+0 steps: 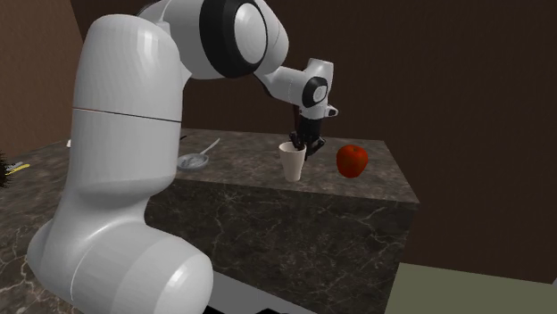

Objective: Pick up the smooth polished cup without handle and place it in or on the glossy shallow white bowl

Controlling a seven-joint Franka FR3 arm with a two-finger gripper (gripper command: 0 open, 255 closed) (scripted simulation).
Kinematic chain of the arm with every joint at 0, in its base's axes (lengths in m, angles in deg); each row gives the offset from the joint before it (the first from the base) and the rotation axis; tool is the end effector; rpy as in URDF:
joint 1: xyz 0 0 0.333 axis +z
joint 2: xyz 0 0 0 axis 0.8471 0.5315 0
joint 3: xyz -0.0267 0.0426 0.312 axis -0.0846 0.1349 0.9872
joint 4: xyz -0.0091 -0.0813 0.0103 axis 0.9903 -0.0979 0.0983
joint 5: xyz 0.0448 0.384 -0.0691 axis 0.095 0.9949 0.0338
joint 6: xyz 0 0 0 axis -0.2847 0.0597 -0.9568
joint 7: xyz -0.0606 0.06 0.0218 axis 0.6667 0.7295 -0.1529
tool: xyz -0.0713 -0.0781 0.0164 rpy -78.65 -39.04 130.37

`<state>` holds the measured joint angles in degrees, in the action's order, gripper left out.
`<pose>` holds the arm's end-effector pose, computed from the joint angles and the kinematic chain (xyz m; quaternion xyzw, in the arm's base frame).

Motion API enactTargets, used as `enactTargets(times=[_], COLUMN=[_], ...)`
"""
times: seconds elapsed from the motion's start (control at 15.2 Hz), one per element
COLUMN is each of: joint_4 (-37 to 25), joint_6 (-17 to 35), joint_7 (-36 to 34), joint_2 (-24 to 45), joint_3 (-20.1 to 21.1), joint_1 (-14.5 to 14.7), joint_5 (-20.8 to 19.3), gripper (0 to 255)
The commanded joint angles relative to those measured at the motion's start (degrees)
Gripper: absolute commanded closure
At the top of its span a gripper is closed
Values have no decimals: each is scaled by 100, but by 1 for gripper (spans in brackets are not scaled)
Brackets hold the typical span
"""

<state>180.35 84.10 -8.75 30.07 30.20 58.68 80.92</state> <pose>0.6519 -0.0634 0.3742 -0.9967 -0.0246 -0.0352 0.0694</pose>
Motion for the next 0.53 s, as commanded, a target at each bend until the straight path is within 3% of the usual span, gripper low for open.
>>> enactTargets(times=[0.0,0.46], joint_4=[-74,-370], joint_6=[-124,-585], joint_7=[-39,-137], joint_2=[-55,-230], joint_3=[-6,-30], joint_1=[9,12], joint_5=[-25,-98], gripper=[255,255])
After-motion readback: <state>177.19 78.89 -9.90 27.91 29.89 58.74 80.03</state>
